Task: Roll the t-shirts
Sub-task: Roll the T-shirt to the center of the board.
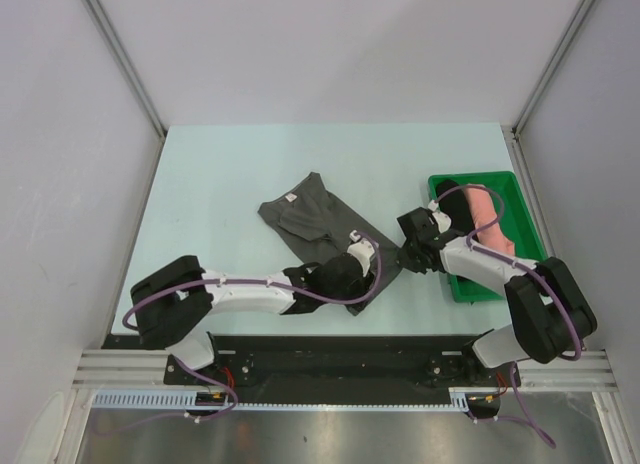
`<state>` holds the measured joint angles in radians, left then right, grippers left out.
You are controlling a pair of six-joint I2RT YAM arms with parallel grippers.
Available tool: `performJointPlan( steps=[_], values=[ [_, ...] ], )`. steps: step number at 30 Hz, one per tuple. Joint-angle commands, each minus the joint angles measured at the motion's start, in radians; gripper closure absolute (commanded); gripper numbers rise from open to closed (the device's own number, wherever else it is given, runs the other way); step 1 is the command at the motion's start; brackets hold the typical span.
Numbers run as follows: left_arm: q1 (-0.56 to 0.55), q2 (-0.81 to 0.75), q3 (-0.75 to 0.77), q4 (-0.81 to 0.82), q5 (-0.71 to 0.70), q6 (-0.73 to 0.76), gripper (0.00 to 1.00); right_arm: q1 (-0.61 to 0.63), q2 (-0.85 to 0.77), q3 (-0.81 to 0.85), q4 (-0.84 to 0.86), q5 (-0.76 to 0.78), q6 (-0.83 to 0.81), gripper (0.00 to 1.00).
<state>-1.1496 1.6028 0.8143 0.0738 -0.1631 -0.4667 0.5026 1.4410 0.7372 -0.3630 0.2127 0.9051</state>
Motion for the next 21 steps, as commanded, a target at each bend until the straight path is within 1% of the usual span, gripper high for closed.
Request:
performJointPlan(
  steps=[1,5,9,13,21],
  values=[
    [-0.041,-0.061,0.078,-0.057,-0.074,0.1,0.4,-0.001,-0.018,0.067,-0.105,0.043,0.02,1.0],
    [-0.088,-0.026,0.118,-0.066,-0.096,0.163,0.37,0.005,0.007,0.106,-0.154,0.051,0.02,1.0],
    [-0.13,0.031,0.17,-0.066,-0.141,0.218,0.35,0.005,0.022,0.114,-0.165,0.054,0.023,1.0],
    [-0.147,0.114,0.207,-0.066,-0.193,0.235,0.32,0.005,0.035,0.122,-0.18,0.053,0.026,1.0],
    [-0.168,0.219,0.259,-0.066,-0.323,0.252,0.32,0.005,0.053,0.129,-0.205,0.05,0.029,1.0]
  ],
)
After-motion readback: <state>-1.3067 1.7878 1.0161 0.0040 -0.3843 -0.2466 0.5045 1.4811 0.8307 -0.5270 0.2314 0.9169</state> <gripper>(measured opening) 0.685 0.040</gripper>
